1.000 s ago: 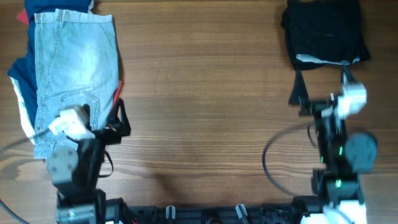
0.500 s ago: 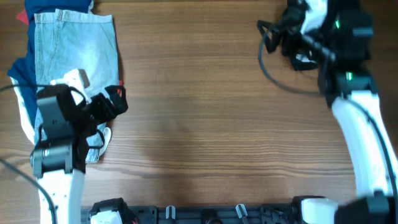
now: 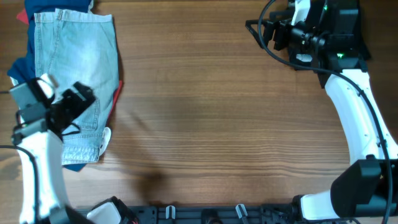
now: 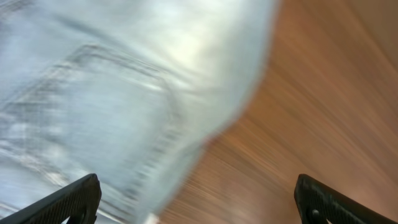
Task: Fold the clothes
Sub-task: 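Reach the left gripper to the denim shorts on the pile and grasp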
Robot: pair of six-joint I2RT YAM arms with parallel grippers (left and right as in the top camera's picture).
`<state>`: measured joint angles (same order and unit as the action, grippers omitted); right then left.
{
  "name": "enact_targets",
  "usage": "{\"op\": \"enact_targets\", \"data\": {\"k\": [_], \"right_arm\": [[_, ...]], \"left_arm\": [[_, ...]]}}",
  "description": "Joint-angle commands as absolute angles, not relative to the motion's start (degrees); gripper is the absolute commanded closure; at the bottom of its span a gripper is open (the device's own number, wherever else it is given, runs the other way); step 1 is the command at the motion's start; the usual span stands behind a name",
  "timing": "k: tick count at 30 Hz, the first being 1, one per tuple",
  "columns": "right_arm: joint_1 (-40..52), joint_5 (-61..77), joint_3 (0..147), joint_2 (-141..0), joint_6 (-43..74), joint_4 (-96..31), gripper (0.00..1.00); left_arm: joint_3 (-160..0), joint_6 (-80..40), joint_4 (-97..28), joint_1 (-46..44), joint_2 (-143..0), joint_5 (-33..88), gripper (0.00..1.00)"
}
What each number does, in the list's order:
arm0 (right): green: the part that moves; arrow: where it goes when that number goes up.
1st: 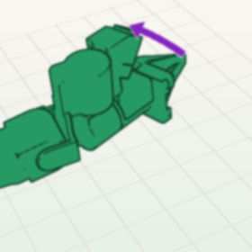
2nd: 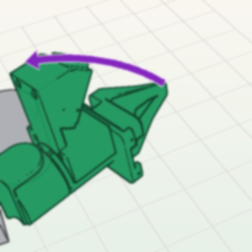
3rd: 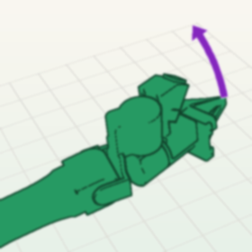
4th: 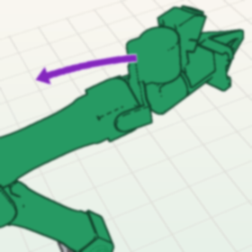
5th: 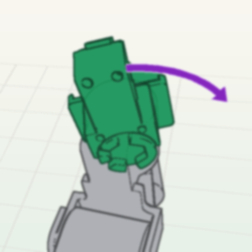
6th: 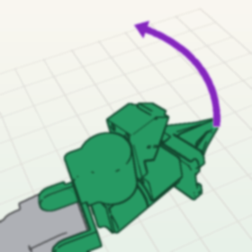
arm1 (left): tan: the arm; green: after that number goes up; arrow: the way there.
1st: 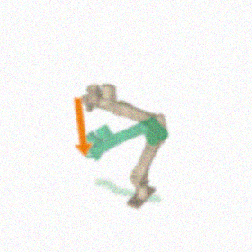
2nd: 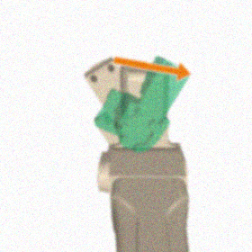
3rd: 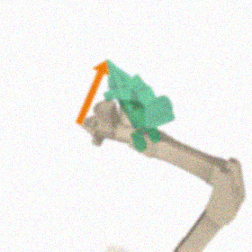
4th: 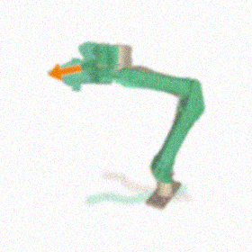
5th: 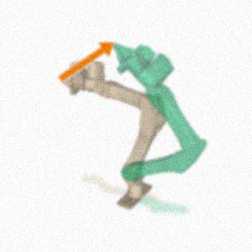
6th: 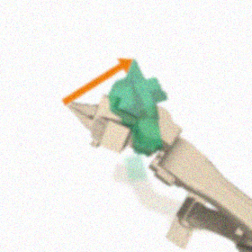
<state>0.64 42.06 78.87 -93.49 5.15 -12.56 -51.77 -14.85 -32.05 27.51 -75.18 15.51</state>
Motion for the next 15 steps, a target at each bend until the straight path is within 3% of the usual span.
{"op": "enact_targets", "data": {"k": [1,5,10,15], "right_arm": [[0.8,43.75,80.36,-95.44,6.15,-13.26,0.0],[1.65,43.31,80.36,-96.47,5.98,-14.02,0.0],[3.2,41.78,80.36,-98.52,6.0,-14.06,0.0],[4.78,39.53,80.36,-99.55,6.0,-14.2,0.0]], "left_arm": [[-52.84,-13.47,-27.79,35.0,-81.58,15.16,0.0],[-52.84,-8.6,-21.43,38.04,-86.48,15.18,0.01],[-52.84,0.99,-10.52,38.22,-91.7,15.14,0.12],[-52.86,6.0,-1.87,38.22,-95.44,13.34,0.15]]}}
